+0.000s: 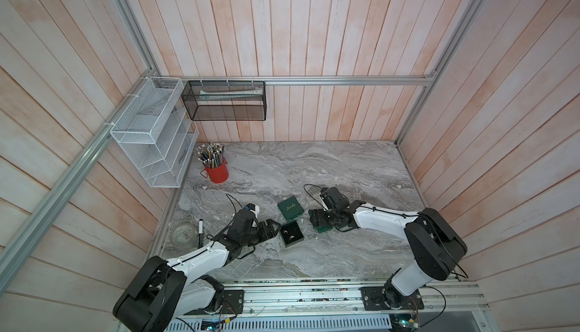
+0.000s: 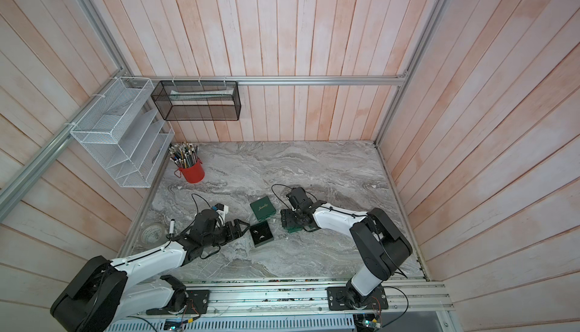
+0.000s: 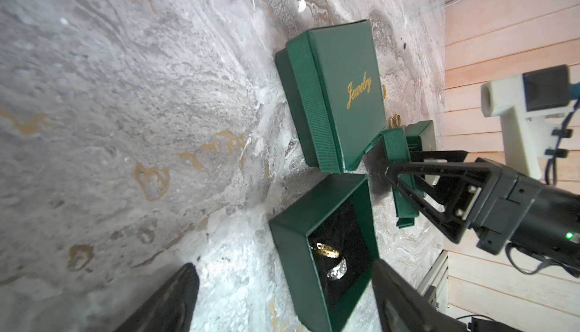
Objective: Take the rings out of the lift-off lid box
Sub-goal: Place the lid at the center of the board.
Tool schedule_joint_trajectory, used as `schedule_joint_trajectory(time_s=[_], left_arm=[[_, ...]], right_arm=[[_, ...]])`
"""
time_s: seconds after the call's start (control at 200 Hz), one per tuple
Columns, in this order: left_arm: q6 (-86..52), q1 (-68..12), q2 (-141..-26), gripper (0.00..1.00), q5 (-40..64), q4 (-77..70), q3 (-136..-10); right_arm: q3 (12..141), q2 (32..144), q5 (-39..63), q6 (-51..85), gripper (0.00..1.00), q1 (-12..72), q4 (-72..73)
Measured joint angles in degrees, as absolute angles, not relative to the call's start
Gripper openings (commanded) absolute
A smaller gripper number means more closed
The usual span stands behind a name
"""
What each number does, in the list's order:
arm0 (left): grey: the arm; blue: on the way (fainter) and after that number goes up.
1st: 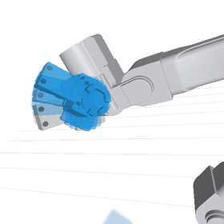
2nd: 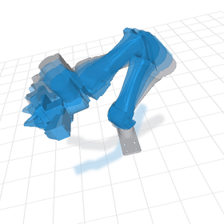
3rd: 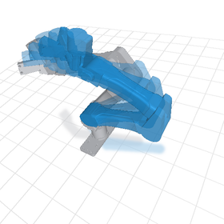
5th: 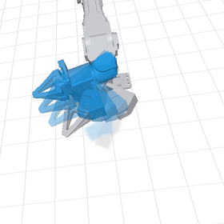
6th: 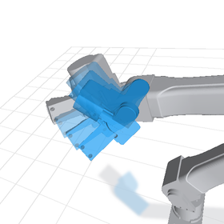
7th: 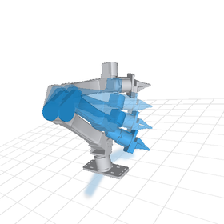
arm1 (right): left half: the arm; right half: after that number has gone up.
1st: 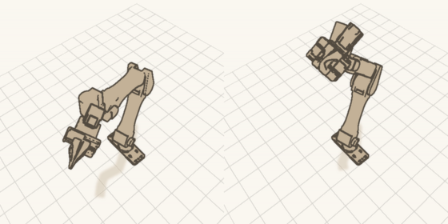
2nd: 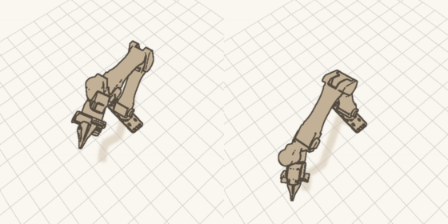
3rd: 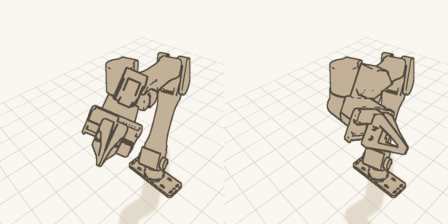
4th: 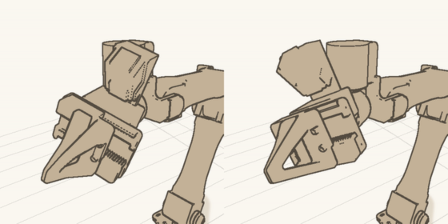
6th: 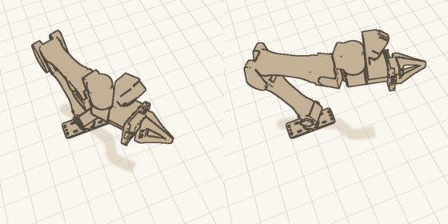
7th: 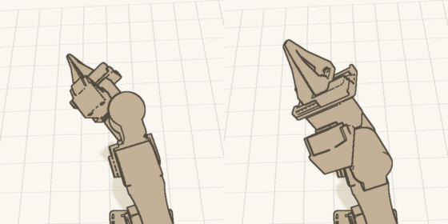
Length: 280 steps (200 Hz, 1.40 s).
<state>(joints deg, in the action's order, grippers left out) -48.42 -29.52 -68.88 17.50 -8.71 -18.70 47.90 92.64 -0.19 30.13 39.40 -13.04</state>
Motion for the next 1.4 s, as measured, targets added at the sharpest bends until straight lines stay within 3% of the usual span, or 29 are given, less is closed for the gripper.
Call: schedule_joint_trajectory(time_s=[0.13, 0.35, 0.46, 0.71, 0.785, 0.815, 0.835, 0.875, 0.905, 1.14, 1.4], left_arm=[[-47.68, -29.50, -70.15, 0.91, 17.50, -8.60, -19.33], [-47.46, -26.52, -71.75, 0.97, 20.75, -10.31, -19.75], [-46.89, -25.89, -71.79, 1.00, 20.99, -10.04, -20.03], [-45.65, -25.50, -71.50, 1.00, 20.99, -9.21, -20.23], [-45.43, -25.39, -71.33, 1.00, 21.04, -8.80, -20.29], [-45.41, -25.26, -71.22, 1.00, 21.06, -8.62, -20.29], [-45.41, -25.17, -71.13, 1.00, 21.12, -8.51, -20.27], [-45.41, -24.91, -71.02, 1.00, 21.28, -8.40, -20.29], [-45.41, -24.67, -70.96, 1.00, 21.47, -8.34, -20.29], [-45.19, -23.88, -69.43, 1.00, 22.17, -6.87, -20.29], [-45.19, -22.61, -66.02, 1.00, 22.28, -4.99, -20.14]], right_arm=[[48.25, 93.30, -2.39, 29.85, 0.88, 39.86, -13.58], [49.80, 93.43, -4.86, 27.53, 0.90, 41.67, -18.63], [50.11, 91.88, -4.97, 25.82, 0.95, 42.76, -21.04], [50.19, 89.34, -3.55, 23.64, 0.98, 43.16, -21.52], [50.19, 89.27, -3.42, 23.03, 0.93, 43.38, -21.28], [50.19, 89.21, -3.29, 22.81, 0.86, 43.53, -21.12], [50.19, 89.06, -3.14, 22.52, 0.76, 43.75, -20.97], [50.19, 88.66, -2.94, 22.22, 0.46, 44.25, -20.73], [50.22, 88.20, -2.72, 21.39, 0.36, 44.88, -20.38], [54.76, 87.70, 1.80, 16.34, 0.40, 51.77, -16.12], [61.73, 95.94, 5.28, 12.86, 0.40, 55.13, -13.76]])
